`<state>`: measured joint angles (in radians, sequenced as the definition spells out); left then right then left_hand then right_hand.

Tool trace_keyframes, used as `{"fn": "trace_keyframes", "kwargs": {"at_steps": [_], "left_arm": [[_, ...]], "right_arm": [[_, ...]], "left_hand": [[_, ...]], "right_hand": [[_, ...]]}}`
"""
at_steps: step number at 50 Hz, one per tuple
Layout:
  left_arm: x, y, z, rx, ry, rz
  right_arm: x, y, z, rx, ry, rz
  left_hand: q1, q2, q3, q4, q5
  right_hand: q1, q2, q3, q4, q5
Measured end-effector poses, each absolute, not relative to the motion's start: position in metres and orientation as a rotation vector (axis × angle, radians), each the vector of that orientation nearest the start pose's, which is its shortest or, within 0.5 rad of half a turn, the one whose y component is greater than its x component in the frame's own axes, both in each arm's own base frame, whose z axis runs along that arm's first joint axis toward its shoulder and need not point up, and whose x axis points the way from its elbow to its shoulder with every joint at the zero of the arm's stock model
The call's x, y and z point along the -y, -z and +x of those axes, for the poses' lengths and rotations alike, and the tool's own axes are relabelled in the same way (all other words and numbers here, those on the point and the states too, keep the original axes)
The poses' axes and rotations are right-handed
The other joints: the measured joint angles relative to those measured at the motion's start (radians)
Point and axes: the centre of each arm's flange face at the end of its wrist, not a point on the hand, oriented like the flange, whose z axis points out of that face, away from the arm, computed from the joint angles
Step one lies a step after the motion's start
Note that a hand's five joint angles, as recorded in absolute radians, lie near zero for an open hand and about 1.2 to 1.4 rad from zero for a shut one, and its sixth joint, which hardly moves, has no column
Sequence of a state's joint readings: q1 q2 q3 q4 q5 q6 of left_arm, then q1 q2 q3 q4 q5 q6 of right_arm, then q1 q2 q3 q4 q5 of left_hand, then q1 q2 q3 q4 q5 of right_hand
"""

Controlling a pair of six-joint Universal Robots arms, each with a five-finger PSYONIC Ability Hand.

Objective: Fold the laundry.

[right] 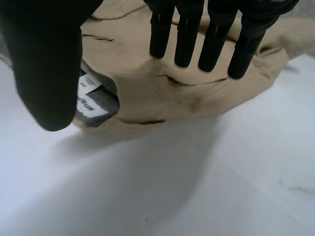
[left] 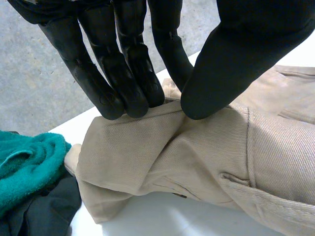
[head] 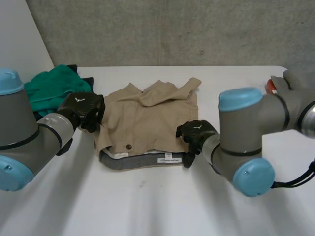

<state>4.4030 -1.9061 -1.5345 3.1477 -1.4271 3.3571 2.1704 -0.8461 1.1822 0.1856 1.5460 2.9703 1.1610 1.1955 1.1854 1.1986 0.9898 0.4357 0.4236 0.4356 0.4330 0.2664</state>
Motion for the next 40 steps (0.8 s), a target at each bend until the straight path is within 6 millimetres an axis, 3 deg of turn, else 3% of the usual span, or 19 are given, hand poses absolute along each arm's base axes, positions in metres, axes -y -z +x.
{"fn": "trace_keyframes", "kwargs": {"at_steps": [3,4,5,8,14,20,22,27,31,35,37,39,40], "left_arm": [[0.286,-0.211,-0.243,-2.531,1.969,0.831],[0.287,-0.213,-0.243,-2.526,1.974,0.833],[0.287,-0.213,-0.243,-2.524,1.976,0.834],[0.287,-0.214,-0.244,-2.52,1.98,0.838],[0.28,-0.215,-0.25,-2.531,1.976,0.878],[0.255,-0.218,-0.28,-2.515,2.001,1.045],[0.238,-0.22,-0.301,-2.489,2.033,1.151],[0.204,-0.218,-0.348,-2.432,2.131,1.335],[0.18,-0.21,-0.385,-2.421,2.213,1.413],[0.158,-0.191,-0.422,-2.472,2.262,1.437],[0.153,-0.188,-0.43,-2.504,2.262,1.421],[0.15,-0.189,-0.433,-2.538,2.258,1.389],[0.15,-0.191,-0.433,-2.546,2.257,1.378]], "right_arm": [[0.256,-0.141,0.338,-2.331,1.449,-0.977],[0.258,-0.135,0.34,-2.32,1.497,-0.99],[0.26,-0.134,0.34,-2.32,1.516,-0.989],[0.268,-0.135,0.339,-2.319,1.591,-0.966],[0.296,-0.152,0.33,-2.278,1.798,-0.89],[0.346,-0.175,0.315,-2.171,2.066,-0.928],[0.374,-0.185,0.306,-2.091,2.203,-0.979],[0.419,-0.197,0.295,-1.874,2.394,-1.028],[0.447,-0.194,0.289,-1.681,2.479,-1.049],[0.474,-0.18,0.275,-1.541,2.523,-1.063],[0.48,-0.174,0.268,-1.548,2.523,-1.053],[0.484,-0.169,0.26,-1.585,2.516,-1.03],[0.485,-0.168,0.256,-1.607,2.511,-1.016]], "left_hand": [[0.0,0.0,0.0,0.0,0.0],[0.0,0.0,0.0,0.0,0.0],[0.0,0.0,0.0,0.0,0.0],[0.0,0.0,0.0,0.0,0.0],[0.0,0.0,0.0,0.0,0.0],[0.0,0.0,0.0,0.0,0.0],[0.0,0.0,0.0,0.0,0.0],[0.0,0.0,0.0,0.0,0.0],[0.0,0.0,0.0,0.0,0.0],[0.0,0.0,0.0,0.0,0.0],[0.0,0.0,0.0,0.0,0.0],[-0.02,-0.033,-0.027,-0.036,-0.019],[-0.117,-0.123,-0.115,-0.128,-0.1]], "right_hand": [[0.155,0.161,0.154,0.153,0.134],[0.507,0.545,0.504,0.505,0.502],[0.579,0.645,0.621,0.624,0.616],[0.661,0.747,0.736,0.746,0.729],[0.667,0.747,0.743,0.756,0.739],[0.667,0.747,0.743,0.756,0.739],[0.675,0.747,0.743,0.756,0.739],[0.675,0.747,0.748,0.758,0.739],[0.675,0.747,0.748,0.76,0.739],[0.669,0.722,0.718,0.728,0.712],[0.514,0.552,0.546,0.555,0.545],[0.18,0.193,0.199,0.229,0.204],[0.161,0.174,0.18,0.191,0.164]]}}
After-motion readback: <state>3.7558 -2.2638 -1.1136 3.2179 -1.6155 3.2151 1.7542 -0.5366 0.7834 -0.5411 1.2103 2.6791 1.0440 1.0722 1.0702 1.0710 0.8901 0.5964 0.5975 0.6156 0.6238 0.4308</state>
